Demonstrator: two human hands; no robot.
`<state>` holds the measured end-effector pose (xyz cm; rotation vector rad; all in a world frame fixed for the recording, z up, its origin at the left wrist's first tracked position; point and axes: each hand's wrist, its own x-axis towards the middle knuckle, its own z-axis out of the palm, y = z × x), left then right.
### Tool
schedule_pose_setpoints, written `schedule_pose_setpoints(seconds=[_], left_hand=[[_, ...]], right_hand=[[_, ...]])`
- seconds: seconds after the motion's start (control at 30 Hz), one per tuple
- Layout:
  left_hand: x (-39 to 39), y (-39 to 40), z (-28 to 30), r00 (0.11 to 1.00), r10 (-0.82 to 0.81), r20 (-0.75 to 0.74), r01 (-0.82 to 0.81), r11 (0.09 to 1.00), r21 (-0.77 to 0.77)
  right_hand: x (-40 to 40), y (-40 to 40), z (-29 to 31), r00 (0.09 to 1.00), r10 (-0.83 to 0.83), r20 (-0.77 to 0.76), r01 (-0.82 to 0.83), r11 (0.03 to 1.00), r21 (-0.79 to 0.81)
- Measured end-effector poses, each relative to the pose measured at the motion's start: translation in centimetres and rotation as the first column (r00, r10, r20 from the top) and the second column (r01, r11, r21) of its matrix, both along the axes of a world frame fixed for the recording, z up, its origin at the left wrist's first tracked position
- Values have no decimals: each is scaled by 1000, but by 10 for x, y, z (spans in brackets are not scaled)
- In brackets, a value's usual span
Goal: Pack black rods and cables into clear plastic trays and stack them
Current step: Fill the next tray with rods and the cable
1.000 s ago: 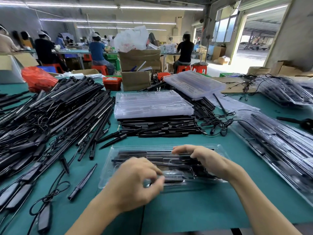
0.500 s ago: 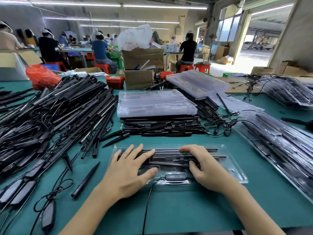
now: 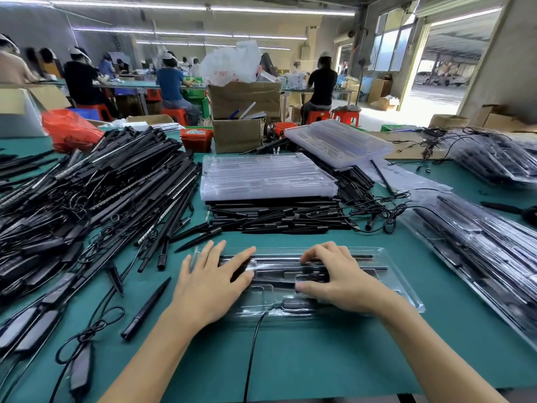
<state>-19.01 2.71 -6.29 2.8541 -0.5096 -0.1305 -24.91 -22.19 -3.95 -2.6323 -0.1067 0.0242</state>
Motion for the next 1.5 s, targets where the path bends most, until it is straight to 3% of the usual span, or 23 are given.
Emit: schedule_pose_setpoints(seconds=[0.13,0.3,0.8,0.93,1.17,1.5], left_hand=[[-1,0,1,1000,1,-2,-1,1000,-2],[-1,-1,2,1000,1,-10,-2,1000,-21],[2,-4,-5,1000,13,26,-13,1000,-16],[1,-3,-7,999,10,32,-10,1000,-18],[2,-2,-7,999,11,33,-10,1000,-24],[4,-2,-9,999,9,34,-8,1000,-24]], right_hand=[[14,9,12,992,-42,-119,26,991,-132],[24,9,24,956,-48,-291,-4,985,-174],[32,34,29,943,-133,-306,-48,853,-520],[27,29,25,952,-92,-293,-61,879,-473],[28,11,29,917,-38,-398,-111,933,-343],[35,20,33,902,-94,-422,-85,919,-386]])
